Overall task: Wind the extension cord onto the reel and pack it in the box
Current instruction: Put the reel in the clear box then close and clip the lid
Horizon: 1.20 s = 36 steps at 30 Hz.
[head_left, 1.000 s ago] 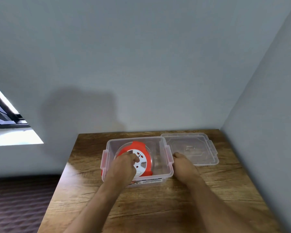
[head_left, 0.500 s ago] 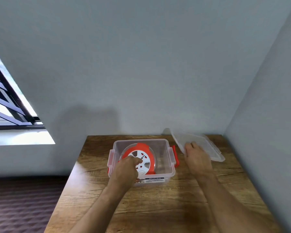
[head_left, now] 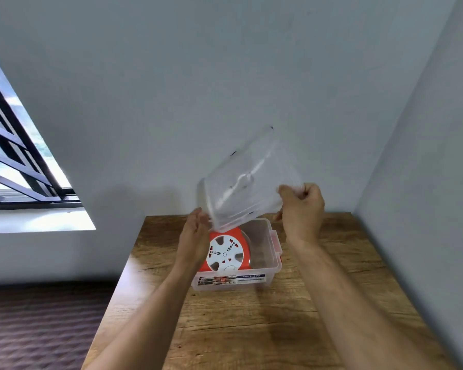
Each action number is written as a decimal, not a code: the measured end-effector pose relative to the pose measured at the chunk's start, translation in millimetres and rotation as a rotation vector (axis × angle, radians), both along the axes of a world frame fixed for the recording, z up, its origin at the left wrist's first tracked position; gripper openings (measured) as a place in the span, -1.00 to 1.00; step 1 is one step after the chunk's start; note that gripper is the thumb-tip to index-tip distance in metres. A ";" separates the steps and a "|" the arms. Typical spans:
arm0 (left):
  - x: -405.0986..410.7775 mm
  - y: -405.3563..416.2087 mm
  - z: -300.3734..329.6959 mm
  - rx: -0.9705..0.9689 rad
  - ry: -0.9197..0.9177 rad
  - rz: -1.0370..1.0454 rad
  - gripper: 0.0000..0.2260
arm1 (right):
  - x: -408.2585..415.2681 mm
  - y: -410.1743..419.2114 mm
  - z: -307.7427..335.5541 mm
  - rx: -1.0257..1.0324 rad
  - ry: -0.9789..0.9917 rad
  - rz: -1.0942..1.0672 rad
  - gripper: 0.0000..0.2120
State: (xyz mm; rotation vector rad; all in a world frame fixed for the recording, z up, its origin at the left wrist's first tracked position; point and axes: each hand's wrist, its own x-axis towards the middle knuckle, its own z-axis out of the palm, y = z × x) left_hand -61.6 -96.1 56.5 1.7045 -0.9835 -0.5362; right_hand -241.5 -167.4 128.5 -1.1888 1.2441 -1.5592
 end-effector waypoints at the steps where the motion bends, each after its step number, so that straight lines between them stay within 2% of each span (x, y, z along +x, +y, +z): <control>1: 4.4 -1.0 3.1 -0.011 0.107 0.004 -0.66 | 0.1 2.1 -5.7 0.108 -0.071 0.061 -0.80; 3: 18.5 -0.2 4.2 0.021 0.226 0.060 -0.71 | -3.5 4.5 -22.0 0.277 -0.122 0.165 -0.72; 5: 32.7 6.7 -2.0 0.096 0.290 0.094 -0.74 | -9.8 4.9 -39.7 0.414 -0.088 0.240 -0.63; 6: 38.2 10.8 -5.8 0.145 0.291 0.097 -0.73 | -12.8 4.7 -48.8 0.469 -0.040 0.278 -0.60; 8: 45.1 18.9 -14.1 0.247 0.170 0.134 -0.71 | -18.3 5.1 -66.0 0.543 0.092 0.341 -0.65; 11: 45.8 28.1 -20.0 0.336 -0.021 0.233 -0.65 | -22.2 7.3 -82.0 0.496 0.400 0.295 -0.92; 14: 40.3 31.9 -21.8 0.386 -0.113 0.223 -0.65 | -22.0 6.6 -88.6 0.368 0.726 0.213 -0.74; 17: 37.9 29.8 -20.5 0.397 -0.135 0.199 -0.66 | -21.6 2.6 -86.9 0.399 0.930 0.161 -0.82; 20: 46.3 29.6 -23.3 0.396 -0.093 0.223 -0.65 | -22.0 -6.7 -81.9 0.446 0.945 0.180 -0.81; 23: 56.3 29.1 -28.1 0.413 0.003 0.224 -0.71 | -23.2 -19.0 -80.7 0.478 0.857 0.213 -0.71; 27: 66.4 24.7 -25.9 0.450 0.363 0.195 -0.84 | -25.1 -37.6 -75.3 0.654 0.654 0.328 -0.84; 29: 72.2 25.3 -23.7 0.479 0.460 0.151 -0.86 | -25.4 -42.6 -70.9 0.717 0.640 0.396 -0.87; 34: 75.9 21.7 -27.8 0.508 0.517 0.142 -0.88 | -18.6 -45.6 -74.9 0.690 0.694 0.335 -0.84; 36: 78.3 18.9 -27.6 0.540 0.530 0.125 -0.88 | -20.2 -49.8 -76.7 0.715 0.651 0.343 -0.83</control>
